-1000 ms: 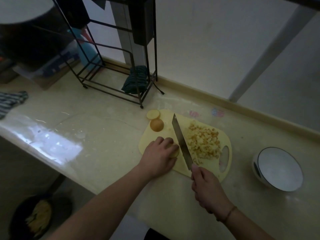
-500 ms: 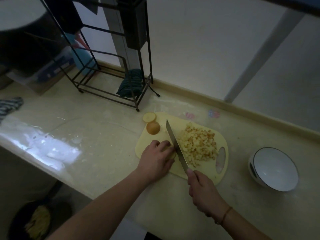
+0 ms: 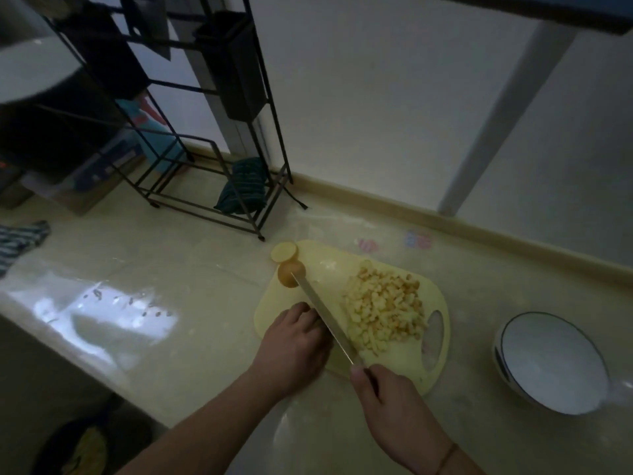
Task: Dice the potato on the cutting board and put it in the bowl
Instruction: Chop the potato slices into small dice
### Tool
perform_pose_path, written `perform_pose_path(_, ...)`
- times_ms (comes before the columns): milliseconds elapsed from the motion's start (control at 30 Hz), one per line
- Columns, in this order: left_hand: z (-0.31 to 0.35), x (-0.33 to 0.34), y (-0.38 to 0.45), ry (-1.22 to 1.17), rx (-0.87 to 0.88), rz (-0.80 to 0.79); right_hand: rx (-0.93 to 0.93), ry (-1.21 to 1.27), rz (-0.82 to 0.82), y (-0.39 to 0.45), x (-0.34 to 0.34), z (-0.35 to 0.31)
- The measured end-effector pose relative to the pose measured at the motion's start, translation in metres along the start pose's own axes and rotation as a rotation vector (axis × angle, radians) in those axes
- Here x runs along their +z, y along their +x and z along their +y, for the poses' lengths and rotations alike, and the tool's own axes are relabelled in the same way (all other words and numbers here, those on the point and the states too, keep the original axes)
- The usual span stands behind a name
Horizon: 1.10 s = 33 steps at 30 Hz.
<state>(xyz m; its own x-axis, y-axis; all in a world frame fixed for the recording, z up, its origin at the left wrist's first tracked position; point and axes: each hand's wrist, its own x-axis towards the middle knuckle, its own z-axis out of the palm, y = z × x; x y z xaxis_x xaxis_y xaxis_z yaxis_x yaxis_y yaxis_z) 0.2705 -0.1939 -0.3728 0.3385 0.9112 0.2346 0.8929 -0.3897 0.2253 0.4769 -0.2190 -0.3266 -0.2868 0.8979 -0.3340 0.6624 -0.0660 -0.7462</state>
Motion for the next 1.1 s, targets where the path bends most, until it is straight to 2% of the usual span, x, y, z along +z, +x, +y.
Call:
perform_pose_path(733,-0.003,0.002,-0.005,-0.056,0.033,0.075,-0.035,0.125,-0.019,-0.013,-0.006,-0.003)
perform_pose_path(1100,-0.002,0.007,0.008,-0.053,-0.055,0.074,0.010,0.082,-0.074,0.010,-0.024,-0.004)
